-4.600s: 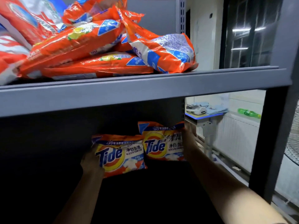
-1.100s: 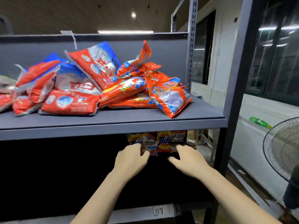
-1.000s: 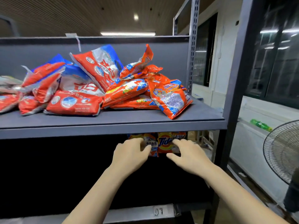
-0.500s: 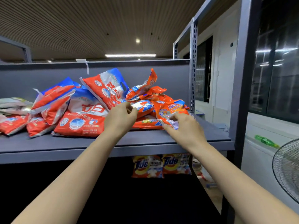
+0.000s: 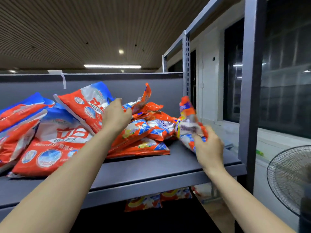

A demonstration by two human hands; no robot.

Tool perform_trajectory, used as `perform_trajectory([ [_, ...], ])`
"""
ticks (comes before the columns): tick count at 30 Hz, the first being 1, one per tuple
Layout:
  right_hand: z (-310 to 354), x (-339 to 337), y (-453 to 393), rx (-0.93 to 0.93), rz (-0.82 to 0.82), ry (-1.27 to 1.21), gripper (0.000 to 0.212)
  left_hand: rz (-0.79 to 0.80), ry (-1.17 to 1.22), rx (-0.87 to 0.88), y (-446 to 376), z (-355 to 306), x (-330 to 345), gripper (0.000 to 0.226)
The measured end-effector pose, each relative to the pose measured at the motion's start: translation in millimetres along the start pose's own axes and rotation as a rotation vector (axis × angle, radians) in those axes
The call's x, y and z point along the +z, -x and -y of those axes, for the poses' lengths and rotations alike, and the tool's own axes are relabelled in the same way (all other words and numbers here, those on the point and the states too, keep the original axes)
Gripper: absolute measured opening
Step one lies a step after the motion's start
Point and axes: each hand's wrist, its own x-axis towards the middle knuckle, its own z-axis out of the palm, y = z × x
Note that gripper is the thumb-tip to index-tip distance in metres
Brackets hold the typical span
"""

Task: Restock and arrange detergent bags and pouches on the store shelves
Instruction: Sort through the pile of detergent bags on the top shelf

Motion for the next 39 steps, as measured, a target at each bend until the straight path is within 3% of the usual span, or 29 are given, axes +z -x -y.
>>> perform_trajectory([
  [3,1.4,-6.5,-7.7,0.109,0.000,-0.318,0.019,0.128,-0.017,-0.051,-16.6,2.4,16.3,0.067],
  [5,-2.4,-5.2,-8.8,0.077,0.046,-0.305,0.022,0.164,0.013,-0.049,-20.6,5.9,25.5,0.064],
  [8,-14.0,-5.2,-7.7,0.076,0.082,-0.281,0.026,0.067,-0.009,0.017,-20.8,9.2,30.8,0.034],
  [11,-24.2,-7.5,-7.1,0.100,0.107,-0.191,0.016,-0.035,-0.037,0.082,-15.5,6.7,30.3,0.015],
  [17,-26.6,-5.8,-8.8,0.124,0.138,-0.168,0.013,-0.262,0.068,0.183,9.4,-6.4,10.5,0.011],
  [22,-25.2,-5.0,-5.4,0.125,0.116,-0.133,0.017,-0.396,0.113,0.198,47.5,-13.3,-13.5,0.031],
  [24,-23.3,-4.2,-4.1,0.123,0.104,-0.119,0.019,-0.441,0.052,0.270,65.1,-16.8,-21.3,0.025],
  [26,-21.9,-4.1,-2.7,0.119,0.098,-0.117,0.022,-0.387,-0.151,0.447,86.4,-25.2,-18.9,0.011],
  [29,-21.2,-4.3,0.0,0.100,0.110,-0.109,0.031,-0.227,-0.383,0.592,114.6,-47.5,-0.3,0.012],
  [33,-26.9,-5.3,-1.1,0.079,0.074,-0.025,0.035,0.115,-0.506,0.577,121.3,-62.7,27.1,0.039],
  [36,-29.9,-5.9,-1.6,0.075,0.052,0.005,0.038,0.338,-0.344,0.477,108.8,-45.6,26.1,0.038],
  [37,-30.9,-6.1,-1.8,0.077,0.056,0.002,0.039,0.358,-0.279,0.463,106.5,-37.2,23.5,0.036],
  [39,-32.3,-5.6,-2.2,0.075,0.064,0.008,0.045,0.231,-0.279,0.476,107.8,-21.6,16.2,0.030],
])
